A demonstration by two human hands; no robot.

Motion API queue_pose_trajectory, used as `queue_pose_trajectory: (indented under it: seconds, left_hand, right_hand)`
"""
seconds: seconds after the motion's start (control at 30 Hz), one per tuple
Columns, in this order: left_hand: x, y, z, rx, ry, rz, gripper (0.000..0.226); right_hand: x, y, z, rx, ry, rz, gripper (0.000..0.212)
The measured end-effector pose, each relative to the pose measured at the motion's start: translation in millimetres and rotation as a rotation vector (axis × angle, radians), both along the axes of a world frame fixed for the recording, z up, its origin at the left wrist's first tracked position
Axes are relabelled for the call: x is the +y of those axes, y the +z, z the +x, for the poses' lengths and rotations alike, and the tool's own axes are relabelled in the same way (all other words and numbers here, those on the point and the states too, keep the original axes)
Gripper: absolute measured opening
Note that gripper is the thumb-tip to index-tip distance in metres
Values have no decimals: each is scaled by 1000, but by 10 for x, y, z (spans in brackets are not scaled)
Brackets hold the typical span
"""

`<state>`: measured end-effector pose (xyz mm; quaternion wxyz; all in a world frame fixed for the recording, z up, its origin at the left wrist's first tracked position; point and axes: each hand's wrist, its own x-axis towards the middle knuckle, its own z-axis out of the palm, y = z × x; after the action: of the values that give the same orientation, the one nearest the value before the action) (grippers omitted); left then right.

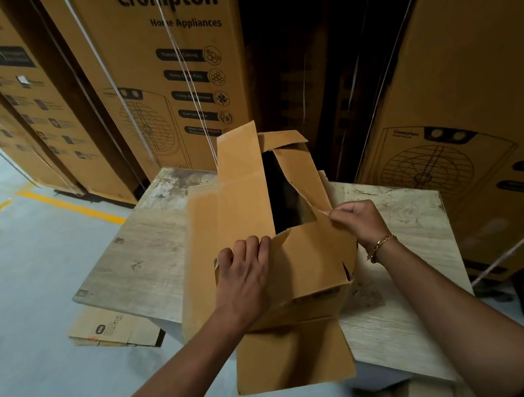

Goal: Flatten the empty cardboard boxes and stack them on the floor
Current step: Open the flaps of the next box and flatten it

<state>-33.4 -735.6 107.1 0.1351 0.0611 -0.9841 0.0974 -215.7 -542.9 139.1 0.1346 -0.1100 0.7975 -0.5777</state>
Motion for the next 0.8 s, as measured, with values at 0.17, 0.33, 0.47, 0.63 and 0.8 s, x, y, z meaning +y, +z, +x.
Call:
queue_pose_trajectory:
  seconds: [0.17, 0.33, 0.47, 0.63, 0.8]
  left_hand:
    - [87, -59, 188, 119, 13, -12, 95]
    - [255, -164, 395, 386, -84, 55, 44]
    - [480, -422, 851, 274, -53, 268, 26]
    - [405, -523, 1135, -131, 182, 676, 60]
    - [-147, -281, 573, 10, 570, 881, 83]
  right_hand:
    - [64, 72, -19, -20, -4, -20, 20]
    - [41, 56, 53, 1, 15, 45, 14]
    - [-120, 34, 158, 32, 68, 147, 11]
    - [-149, -7, 141, 18, 42, 85, 9]
    - [-56, -6, 190, 23, 20, 25, 8]
